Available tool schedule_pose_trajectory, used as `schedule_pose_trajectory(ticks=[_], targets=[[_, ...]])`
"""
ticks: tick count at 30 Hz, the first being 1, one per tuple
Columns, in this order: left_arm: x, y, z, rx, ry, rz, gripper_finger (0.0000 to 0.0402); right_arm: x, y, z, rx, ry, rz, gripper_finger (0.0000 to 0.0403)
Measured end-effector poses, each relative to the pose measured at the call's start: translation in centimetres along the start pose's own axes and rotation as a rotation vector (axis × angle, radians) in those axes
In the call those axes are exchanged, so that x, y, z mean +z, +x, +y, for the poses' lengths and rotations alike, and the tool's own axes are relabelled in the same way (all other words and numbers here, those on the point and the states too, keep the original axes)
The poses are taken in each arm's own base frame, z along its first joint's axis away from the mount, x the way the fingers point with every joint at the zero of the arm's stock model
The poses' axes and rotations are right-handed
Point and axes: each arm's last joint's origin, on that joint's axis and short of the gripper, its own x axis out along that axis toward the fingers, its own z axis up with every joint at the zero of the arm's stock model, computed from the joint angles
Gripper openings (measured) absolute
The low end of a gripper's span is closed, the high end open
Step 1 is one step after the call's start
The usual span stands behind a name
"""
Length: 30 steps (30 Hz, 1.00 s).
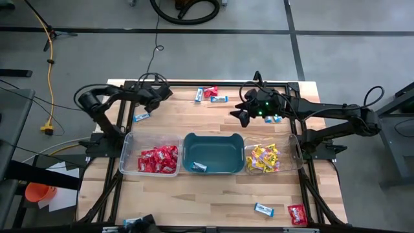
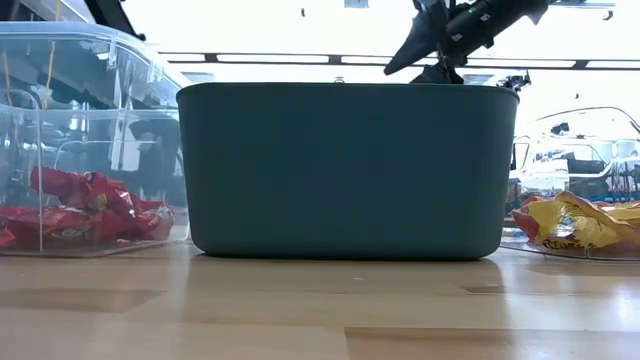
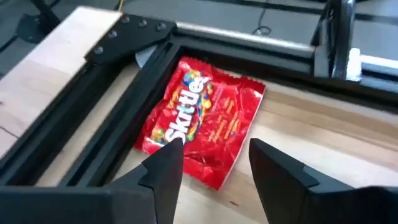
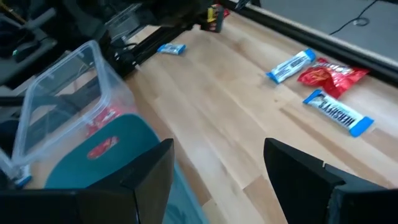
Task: Sort candy
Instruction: Put the red candy into the left transparent bin
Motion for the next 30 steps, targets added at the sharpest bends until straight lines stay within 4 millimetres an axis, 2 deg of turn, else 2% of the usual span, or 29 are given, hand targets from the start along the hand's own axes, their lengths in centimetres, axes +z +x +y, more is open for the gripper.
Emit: schedule_pose_trajectory(ticks=[5, 9, 11, 16, 19, 25, 27, 30], targets=[[0.1, 0.2, -0.4, 0.0, -0.055, 0.097, 0.0118, -0.2, 0.0, 0.0, 0.032, 0.001, 0.035, 0.0243], [-0.1, 0.4, -0.3, -0.043, -0.132, 0.227, 0.0031, -0.4, 0.0, 0.1, 0.063, 0.002, 0.069, 0.0243], [-0.1, 0.4, -0.1, -0.057, -0.166, 0.258, 0.001, -0.5, 0.0, 0.0, 0.059, 0.002, 0.086, 0.0243], [-0.2, -0.8, 0.2, -0.129, -0.122, 0.326, 0.0002, -0.9, -0.1, -0.2, 0.04, 0.003, 0.124, 0.0243], [-0.8, -3.0, -0.2, -0.24, -0.047, 0.383, 0.0001, -1.0, -0.1, -0.2, 0.035, -0.022, 0.135, 0.0243], [-3.2, -8.1, -0.7, -0.375, -0.045, 0.397, 0.0, -1.0, -0.1, -0.2, 0.038, -0.065, 0.134, 0.0243], [-2.9, -8.9, -0.2, -0.377, -0.044, 0.314, 0.0, -1.0, -0.1, -0.2, 0.032, -0.065, 0.131, 0.0243], [-1.0, -8.0, 1.4, -0.251, -0.086, 0.203, 0.0, -1.0, -0.1, -0.3, 0.024, -0.059, 0.127, 0.0243]])
